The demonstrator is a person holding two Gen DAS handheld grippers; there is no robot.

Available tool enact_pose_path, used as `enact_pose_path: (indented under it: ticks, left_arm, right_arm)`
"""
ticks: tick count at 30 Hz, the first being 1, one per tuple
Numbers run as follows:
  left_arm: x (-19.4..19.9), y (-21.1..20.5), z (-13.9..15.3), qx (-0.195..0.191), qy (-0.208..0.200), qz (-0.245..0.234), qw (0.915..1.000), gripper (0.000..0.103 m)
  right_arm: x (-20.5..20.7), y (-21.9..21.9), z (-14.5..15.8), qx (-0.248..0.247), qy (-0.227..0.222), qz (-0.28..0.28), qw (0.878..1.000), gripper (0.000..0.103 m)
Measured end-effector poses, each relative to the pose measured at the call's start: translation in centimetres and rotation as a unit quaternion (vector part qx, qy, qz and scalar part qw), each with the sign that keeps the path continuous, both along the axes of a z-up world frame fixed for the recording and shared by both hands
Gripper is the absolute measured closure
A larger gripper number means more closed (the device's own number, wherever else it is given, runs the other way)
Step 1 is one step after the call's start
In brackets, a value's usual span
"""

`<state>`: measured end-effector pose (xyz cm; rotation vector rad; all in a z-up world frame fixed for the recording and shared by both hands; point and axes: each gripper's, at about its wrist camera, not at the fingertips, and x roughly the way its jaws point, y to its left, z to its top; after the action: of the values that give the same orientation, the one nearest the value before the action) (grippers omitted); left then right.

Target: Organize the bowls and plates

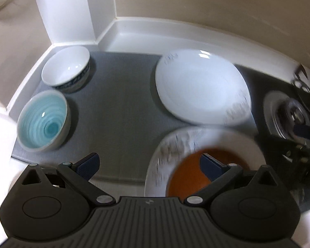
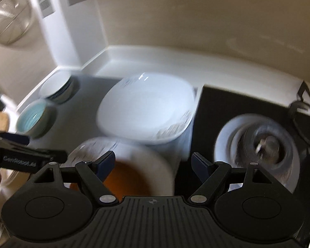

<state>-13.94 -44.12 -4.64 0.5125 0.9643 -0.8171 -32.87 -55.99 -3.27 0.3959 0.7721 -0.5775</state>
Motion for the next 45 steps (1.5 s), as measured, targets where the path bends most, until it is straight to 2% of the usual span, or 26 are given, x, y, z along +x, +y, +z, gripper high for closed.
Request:
enact_pose_path:
  ticks: [4, 10, 19, 22, 27, 29, 33, 36, 40, 45]
  left_arm:
    - [2.3, -2.7, -0.5, -0.009, -0.007, 0.029, 0.9995, 0.0]
    - [5.9, -6.7, -2.5, -0.015, 0.0, 0.059, 0.9982, 0.0]
    - [9.5, -10.8, -6.4, -0.001, 0.032, 0.073, 0.9968, 0.0]
    - [10.1, -11.7, -7.3, 0.004, 0.035, 0.074, 0.9967, 0.0]
    - [10.8, -12.8, -8.5, 0.012, 0.05, 0.072, 0.9961, 0.0]
    - [10.8, -12.9, -8.5, 0.012, 0.045, 0.071, 0.9964, 0.0]
    - [11.0, -12.6, -8.6, 0.011, 0.047, 0.067, 0.9966, 0.0]
    - [11.3, -12.4, -8.7, 0.01, 0.047, 0.07, 0.9964, 0.0]
    - [11.9, -12.2, -8.7, 0.005, 0.048, 0.076, 0.996, 0.0]
    - [12.2, -12.0, -8.7, 0.001, 0.047, 0.085, 0.9953, 0.0]
  right_arm:
    - [2.0, -3.7, -0.5, -0.017, -0.027, -0.006, 0.999, 0.02]
    - [6.6, -9.3, -2.7, -0.013, -0.056, -0.001, 0.998, 0.02]
    - [11.4, -15.3, -6.7, 0.051, -0.079, 0.015, 0.995, 0.02]
    - [12.2, -16.0, -7.8, 0.053, -0.065, 0.02, 0.996, 0.02]
    - [12.6, -16.2, -8.8, 0.089, -0.064, 0.048, 0.993, 0.019]
    - [12.8, -15.6, -8.7, 0.084, -0.06, 0.051, 0.993, 0.017]
    - [13.1, -16.0, -8.7, 0.118, -0.082, 0.061, 0.988, 0.017]
    - [13.3, -16.2, -8.8, 0.123, -0.082, 0.07, 0.987, 0.017]
    - [12.2, -16.4, -8.9, 0.133, -0.066, 0.056, 0.987, 0.018]
    - [10.4, -15.2, -8.9, 0.141, -0.062, 0.067, 0.986, 0.018]
